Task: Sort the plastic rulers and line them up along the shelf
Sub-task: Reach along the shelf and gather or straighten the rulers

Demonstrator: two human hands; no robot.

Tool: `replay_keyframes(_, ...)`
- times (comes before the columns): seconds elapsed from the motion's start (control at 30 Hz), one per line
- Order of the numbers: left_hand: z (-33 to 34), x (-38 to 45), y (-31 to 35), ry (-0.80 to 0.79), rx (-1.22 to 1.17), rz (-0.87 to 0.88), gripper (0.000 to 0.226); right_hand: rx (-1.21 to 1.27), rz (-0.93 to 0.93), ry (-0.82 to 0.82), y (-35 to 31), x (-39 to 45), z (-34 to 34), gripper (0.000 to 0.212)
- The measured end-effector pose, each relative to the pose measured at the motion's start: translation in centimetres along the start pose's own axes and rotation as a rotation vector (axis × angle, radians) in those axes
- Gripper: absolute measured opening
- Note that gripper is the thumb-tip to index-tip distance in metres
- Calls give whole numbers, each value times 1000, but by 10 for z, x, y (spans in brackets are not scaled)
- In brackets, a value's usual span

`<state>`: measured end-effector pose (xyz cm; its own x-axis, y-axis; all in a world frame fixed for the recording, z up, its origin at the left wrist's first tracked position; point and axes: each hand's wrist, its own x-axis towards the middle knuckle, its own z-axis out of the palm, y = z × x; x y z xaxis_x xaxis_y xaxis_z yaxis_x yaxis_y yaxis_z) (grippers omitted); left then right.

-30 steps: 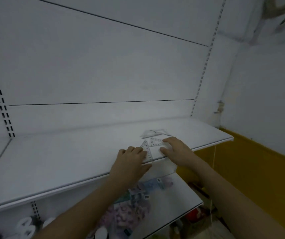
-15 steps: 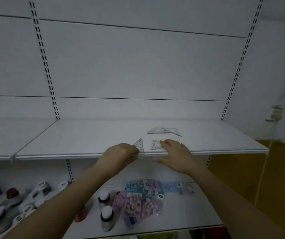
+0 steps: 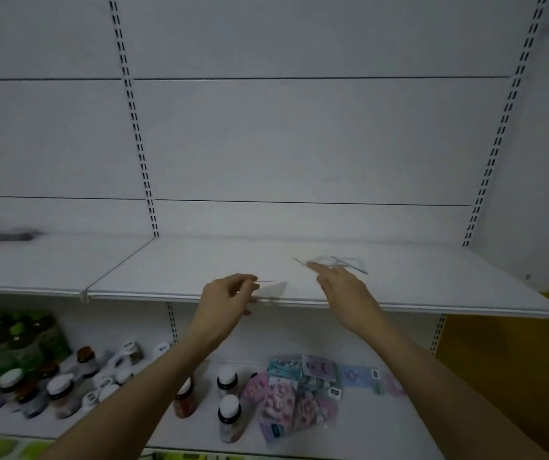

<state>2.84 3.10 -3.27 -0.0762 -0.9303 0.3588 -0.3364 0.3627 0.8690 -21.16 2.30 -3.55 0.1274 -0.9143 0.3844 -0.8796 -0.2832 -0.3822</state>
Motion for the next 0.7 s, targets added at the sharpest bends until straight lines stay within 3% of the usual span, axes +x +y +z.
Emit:
replay_keyframes(0.1,-21,-6,1,75,-169,-158,27,179,72,-61,-21,9,10,45)
replay_keyframes(0.2,-50,-7,-2,138,-334,-255,18,250,116,-155,-46,17,21,62)
replay_keyframes(0.33,-95,-4,-9,165,-390,-303,34,336,91,-193,-85,30,31,61)
replay_keyframes(0.63,-237,-24,-54,178,51,-288,33,390,-41,-152,-219,74,85,52)
replay_keyframes(0.7,-280,-30,-64,171,131,-255,46,397,-84,-164,-257,85,104,52)
